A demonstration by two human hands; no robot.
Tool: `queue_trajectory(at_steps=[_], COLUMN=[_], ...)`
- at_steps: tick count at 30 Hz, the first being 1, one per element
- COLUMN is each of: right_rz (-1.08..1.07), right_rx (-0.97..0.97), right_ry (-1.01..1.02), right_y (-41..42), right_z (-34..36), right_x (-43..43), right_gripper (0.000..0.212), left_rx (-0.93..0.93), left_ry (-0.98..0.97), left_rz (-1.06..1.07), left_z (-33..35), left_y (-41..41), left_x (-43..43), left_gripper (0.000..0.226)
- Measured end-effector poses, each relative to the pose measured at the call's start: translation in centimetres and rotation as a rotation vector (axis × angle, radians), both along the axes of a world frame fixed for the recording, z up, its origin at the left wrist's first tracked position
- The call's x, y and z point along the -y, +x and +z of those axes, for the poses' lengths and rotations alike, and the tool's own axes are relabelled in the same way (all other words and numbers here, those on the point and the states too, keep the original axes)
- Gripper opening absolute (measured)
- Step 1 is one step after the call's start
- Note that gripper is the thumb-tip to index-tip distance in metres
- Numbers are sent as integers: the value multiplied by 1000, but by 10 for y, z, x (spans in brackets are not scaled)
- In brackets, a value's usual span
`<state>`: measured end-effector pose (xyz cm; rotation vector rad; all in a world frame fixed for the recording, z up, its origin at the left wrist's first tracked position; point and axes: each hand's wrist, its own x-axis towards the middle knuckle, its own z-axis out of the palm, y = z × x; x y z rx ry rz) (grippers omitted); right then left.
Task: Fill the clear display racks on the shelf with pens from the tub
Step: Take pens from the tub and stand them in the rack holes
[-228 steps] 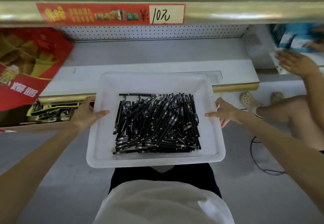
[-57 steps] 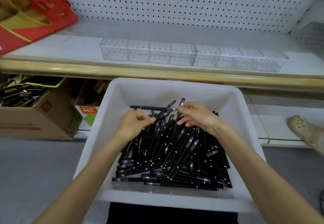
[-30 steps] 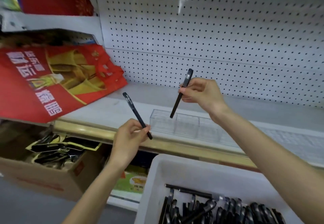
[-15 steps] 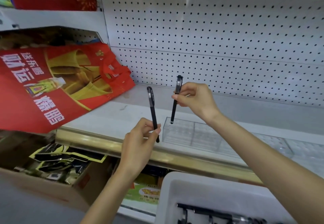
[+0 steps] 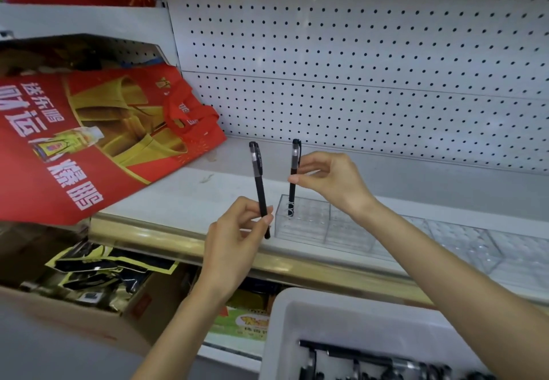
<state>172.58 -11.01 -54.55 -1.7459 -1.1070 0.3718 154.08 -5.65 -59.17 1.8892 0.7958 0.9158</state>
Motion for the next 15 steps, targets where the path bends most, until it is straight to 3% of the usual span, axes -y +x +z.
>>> queue_trajectory(at_steps=[5,10,15], right_rz=[-92,256,290], right_rx=[-167,-259,-264], right_ry=[225,88,66], right_y=[-10,-39,-44], right_z=[25,51,57], right_x=[30,44,47], right_gripper=[8,7,9], left_rx=[9,74,151], left_ry=[0,-35,-129], left_rz=[14,-64,-167], left_z=[6,20,29], left_y=[-7,-7,-8], left_x=[2,17,27], left_gripper=[4,7,9])
